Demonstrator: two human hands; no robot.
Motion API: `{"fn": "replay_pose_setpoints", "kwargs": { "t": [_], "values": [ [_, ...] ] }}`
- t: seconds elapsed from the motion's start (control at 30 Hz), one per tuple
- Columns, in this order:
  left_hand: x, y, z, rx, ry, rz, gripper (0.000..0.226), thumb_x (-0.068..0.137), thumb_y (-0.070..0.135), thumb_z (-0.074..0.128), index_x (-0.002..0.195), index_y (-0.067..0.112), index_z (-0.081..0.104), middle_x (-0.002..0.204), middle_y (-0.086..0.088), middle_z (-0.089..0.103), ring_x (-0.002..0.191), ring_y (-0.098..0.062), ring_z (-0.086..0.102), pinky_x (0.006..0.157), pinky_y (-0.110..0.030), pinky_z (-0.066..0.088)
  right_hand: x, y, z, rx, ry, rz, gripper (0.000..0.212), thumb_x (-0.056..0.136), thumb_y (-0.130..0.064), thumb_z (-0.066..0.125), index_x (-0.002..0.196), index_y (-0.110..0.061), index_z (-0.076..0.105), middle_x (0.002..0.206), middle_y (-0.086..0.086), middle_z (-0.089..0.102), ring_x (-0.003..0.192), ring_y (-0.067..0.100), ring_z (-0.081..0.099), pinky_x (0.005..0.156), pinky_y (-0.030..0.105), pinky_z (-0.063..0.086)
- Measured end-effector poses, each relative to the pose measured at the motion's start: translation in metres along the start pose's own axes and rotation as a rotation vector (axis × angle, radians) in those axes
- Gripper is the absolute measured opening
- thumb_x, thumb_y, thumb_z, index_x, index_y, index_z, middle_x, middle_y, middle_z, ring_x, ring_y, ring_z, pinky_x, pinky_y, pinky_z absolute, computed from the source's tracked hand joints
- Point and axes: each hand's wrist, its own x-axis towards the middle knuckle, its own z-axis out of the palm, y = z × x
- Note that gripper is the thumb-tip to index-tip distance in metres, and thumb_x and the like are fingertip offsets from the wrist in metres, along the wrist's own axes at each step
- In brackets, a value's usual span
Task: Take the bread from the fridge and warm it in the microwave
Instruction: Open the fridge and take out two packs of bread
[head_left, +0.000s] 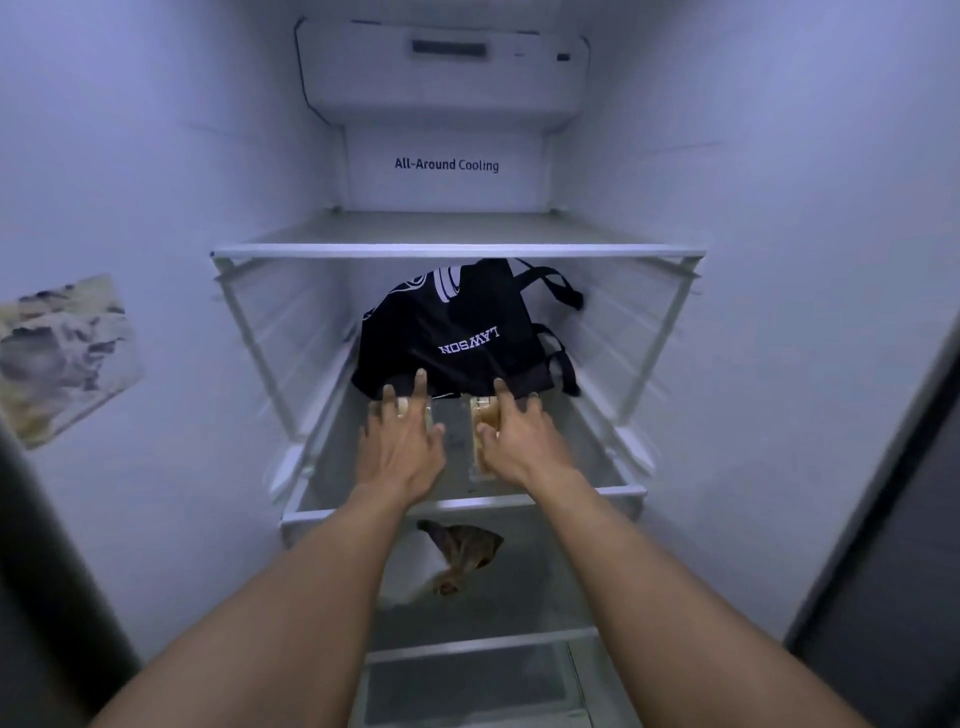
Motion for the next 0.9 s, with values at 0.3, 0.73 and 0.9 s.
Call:
{"fn": "replay_pose_setpoints", "kwargs": {
  "t": [0.3,0.73,0.9],
  "values": [
    [0.021,-0.002,0.01,0.025,-0.16,-0.113,0.083,0.092,0.044,0.052,0.155,0.03,0.0,0.162,-0.012,-0.007,0.128,-0.048,0.042,0.107,-0.05,0.039,0.024,0.005,0.017,-0.023,-0.09,0.034,0.079,0.095,-0.044,0.052,0.158,-0.032,0.006,0.14,0.024,0.045,0.126,0.042,0.047,0.103,0.048,0.044],
    [0.027,-0.004,0.012,-0.022,-0.238,-0.263,0.112,0.068,0.049,0.077,0.147,0.044,-0.003,0.146,-0.017,0.031,0.122,-0.045,0.049,0.099,-0.05,0.047,0.036,0.001,0.035,0.036,-0.095,0.118,0.106,0.079,-0.042,0.078,0.151,-0.034,0.001,0.141,0.025,0.042,0.129,0.045,0.041,0.106,0.051,0.04],
    [0.021,-0.001,0.006,-0.086,-0.188,-0.274,0.099,0.069,0.041,0.081,0.141,0.042,0.013,0.135,-0.013,0.037,0.118,-0.044,0.05,0.093,-0.048,0.048,0.033,0.002,0.035,0.067,-0.033,0.14,0.1,0.076,-0.042,0.08,0.147,-0.034,0.01,0.137,0.023,0.043,0.127,0.046,0.042,0.102,0.054,0.043]
  ]
}}
